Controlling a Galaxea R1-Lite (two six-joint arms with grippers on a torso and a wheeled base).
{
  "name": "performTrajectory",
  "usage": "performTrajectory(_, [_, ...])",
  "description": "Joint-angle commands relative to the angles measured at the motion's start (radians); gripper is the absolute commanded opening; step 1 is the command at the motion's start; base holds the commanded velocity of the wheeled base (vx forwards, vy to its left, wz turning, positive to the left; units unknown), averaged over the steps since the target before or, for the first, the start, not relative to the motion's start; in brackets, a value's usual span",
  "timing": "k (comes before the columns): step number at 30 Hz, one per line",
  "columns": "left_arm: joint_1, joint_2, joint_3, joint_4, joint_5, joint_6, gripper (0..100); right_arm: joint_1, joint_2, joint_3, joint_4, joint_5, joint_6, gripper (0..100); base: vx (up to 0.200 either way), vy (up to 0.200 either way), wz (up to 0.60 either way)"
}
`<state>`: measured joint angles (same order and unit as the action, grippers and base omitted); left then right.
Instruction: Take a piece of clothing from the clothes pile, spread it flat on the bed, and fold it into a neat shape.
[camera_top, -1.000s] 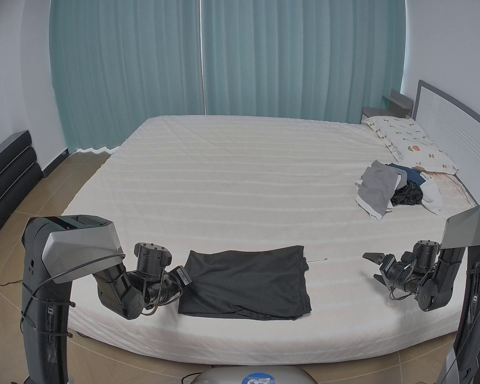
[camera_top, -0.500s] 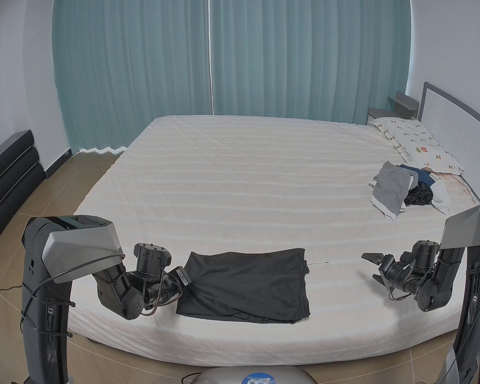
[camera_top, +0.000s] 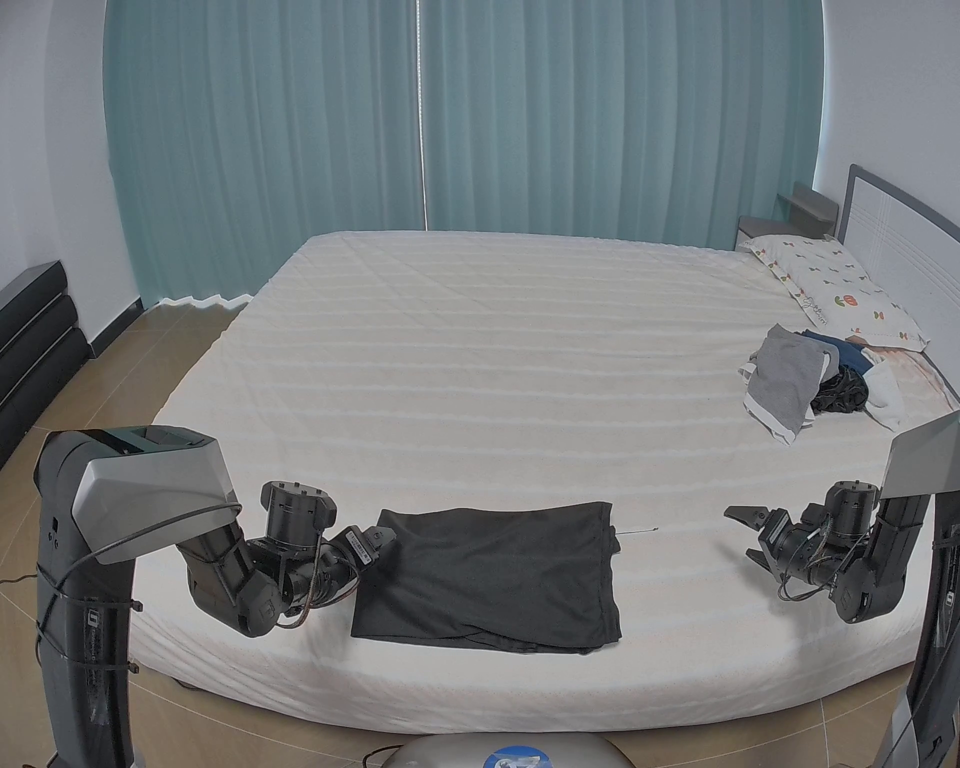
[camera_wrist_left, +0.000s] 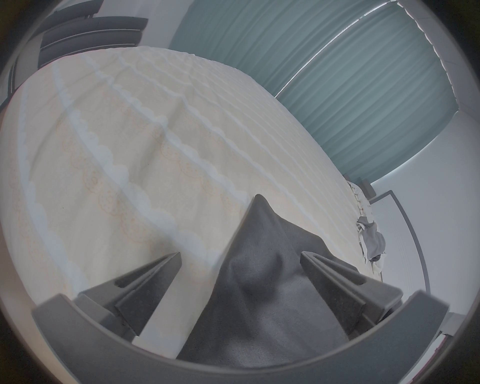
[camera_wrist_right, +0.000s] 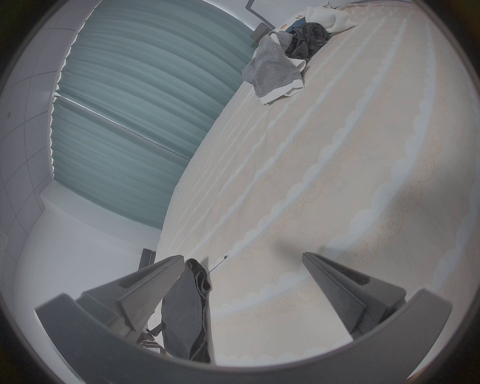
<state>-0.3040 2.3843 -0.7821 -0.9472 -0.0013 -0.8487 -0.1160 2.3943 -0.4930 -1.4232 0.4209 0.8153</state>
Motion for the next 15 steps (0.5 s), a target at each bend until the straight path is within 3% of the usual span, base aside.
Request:
performTrajectory(1, [0.022,-0.020,0.001,-0.001,0.000,-0.007,100,0.001,-0.007,0.004,-0.002,-0.001,0.001,100,0.000,0.000,0.00])
performTrajectory(4, [0.056,-0.076,0.017,-0.001,-0.003,-0.046,100,0.009,-0.027,0.021,-0.052,-0.005,-0.001,100,0.000,0.000,0.00])
performTrajectory(10, [0.080,-0.169,0.037,-0.028,0.010,-0.026,100,0.025,-0.110,0.054,-0.097,-0.019,-0.045,100,0.000,0.000,0.00])
performTrajectory(13, [0.089,-0.212,0.049,-0.070,0.020,-0.023,100,0.036,-0.133,0.088,-0.102,-0.033,-0.111,100,0.000,0.000,0.00])
performTrajectory(15, [0.092,-0.283,0.086,-0.074,0.041,0.011,100,0.039,-0.168,0.096,-0.106,-0.088,-0.206,100,0.000,0.000,0.00])
